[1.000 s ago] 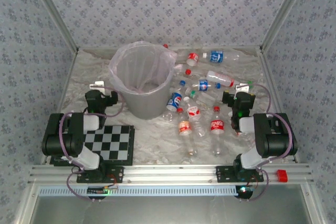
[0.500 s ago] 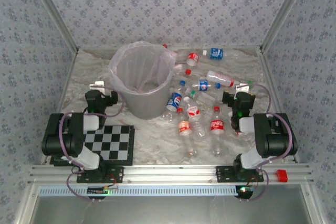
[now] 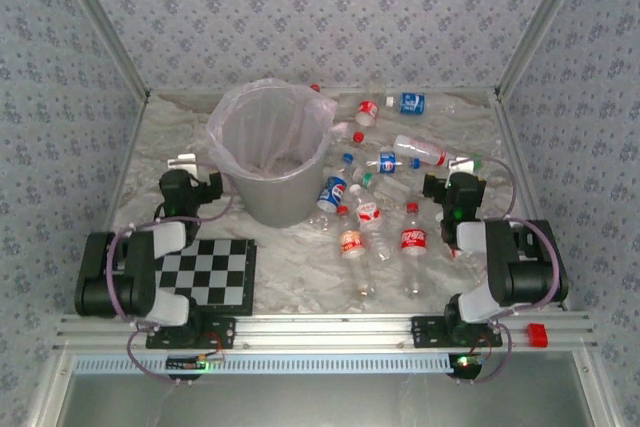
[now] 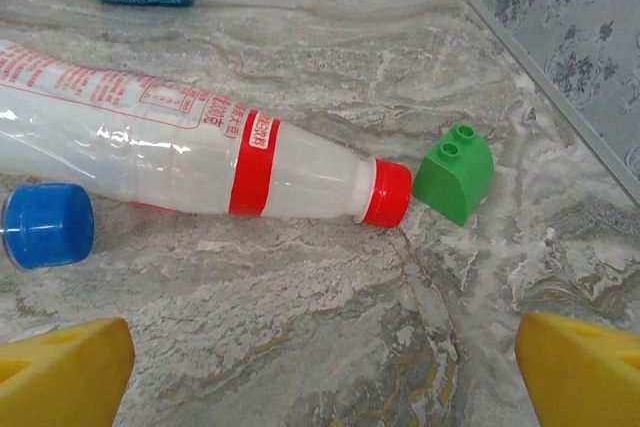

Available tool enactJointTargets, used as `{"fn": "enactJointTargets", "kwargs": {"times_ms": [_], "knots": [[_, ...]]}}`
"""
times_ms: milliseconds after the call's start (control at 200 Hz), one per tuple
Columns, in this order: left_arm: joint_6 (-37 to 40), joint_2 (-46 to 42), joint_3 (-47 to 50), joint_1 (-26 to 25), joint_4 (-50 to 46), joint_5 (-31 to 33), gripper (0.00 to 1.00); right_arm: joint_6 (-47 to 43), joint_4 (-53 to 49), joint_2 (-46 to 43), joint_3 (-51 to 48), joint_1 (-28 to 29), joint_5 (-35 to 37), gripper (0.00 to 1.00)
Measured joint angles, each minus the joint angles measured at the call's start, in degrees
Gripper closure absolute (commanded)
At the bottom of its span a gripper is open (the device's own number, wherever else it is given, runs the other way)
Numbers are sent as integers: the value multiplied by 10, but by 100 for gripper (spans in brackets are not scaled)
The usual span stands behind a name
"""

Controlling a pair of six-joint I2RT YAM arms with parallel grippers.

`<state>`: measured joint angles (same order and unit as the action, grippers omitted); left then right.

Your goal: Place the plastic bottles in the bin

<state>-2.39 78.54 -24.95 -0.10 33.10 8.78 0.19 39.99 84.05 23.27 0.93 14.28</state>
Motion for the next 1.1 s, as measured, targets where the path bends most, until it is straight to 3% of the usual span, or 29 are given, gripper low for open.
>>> {"fn": "enactJointTargets", "kwargs": {"times_ms": [200,400,530,720,845,1100], "knots": [[-52,-194,-12,5,-153,98,1,70,-251,-94,139,14,22,0],[-184,-311,-37,51,-378,130,1,189,-442,-89,292,-10,-20,0],[-248,-345,-107,75,-498,54,1,251,-541,9,437,-37,-63,0],[-295,-348,-275,88,-584,-62,2,344,-578,152,598,-54,-113,3],[-314,-340,-347,88,-608,-130,3,409,-586,253,695,-66,-151,15],[-308,-314,-419,12,-681,-182,1,525,-602,418,853,-66,-198,9]]}}
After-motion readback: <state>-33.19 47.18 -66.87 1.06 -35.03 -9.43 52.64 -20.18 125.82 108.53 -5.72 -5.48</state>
